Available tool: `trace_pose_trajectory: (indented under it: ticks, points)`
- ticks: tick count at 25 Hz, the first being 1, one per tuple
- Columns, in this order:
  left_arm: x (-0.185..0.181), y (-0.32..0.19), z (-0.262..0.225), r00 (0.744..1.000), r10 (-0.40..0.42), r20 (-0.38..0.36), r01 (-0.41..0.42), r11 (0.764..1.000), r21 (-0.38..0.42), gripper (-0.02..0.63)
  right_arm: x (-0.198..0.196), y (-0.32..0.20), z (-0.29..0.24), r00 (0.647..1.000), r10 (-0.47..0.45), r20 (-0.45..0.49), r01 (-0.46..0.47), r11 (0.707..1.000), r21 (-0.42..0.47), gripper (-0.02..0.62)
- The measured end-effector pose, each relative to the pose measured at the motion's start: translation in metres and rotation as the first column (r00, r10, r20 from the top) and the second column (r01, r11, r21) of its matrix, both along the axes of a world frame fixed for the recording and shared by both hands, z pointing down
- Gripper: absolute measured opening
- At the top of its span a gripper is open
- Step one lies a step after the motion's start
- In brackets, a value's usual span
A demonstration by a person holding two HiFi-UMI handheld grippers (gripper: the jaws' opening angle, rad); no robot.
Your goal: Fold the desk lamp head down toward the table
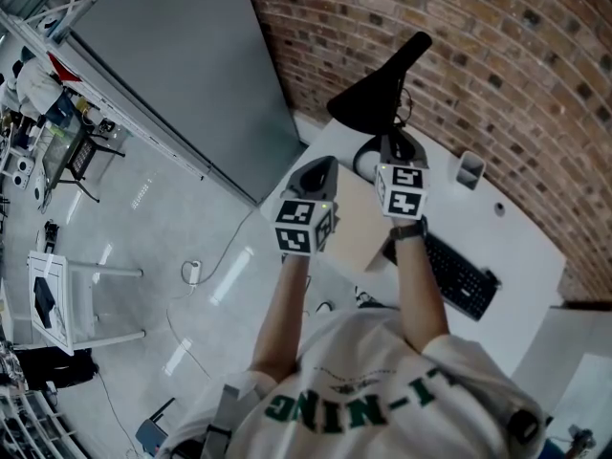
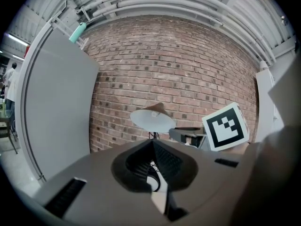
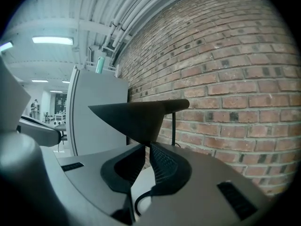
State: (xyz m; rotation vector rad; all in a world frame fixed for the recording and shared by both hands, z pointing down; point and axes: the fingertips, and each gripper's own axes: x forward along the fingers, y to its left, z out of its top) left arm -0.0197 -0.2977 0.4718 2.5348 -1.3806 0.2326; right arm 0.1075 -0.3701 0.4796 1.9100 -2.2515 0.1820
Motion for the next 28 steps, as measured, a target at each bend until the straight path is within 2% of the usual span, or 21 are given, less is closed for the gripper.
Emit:
trace_pose_trajectory:
  ticks: [20, 28]
  points:
    - [0.013, -0.015, 0.026, 1.0, 0.006, -0.004, -0.006, 0.999, -0.049, -0.002, 0.013, -0.013, 0.032, 1.0, -0.009, -0.025, 0.009, 1.0, -0.023, 0.031]
    - [0.016, -0.016, 0.036, 1.0, 0.005, 0.005, -0.004, 0.998, -0.069, -0.002, 0.02, -0.019, 0.049, 1.0, -0.016, -0.012, 0.016, 0.997, -0.074, 0.029]
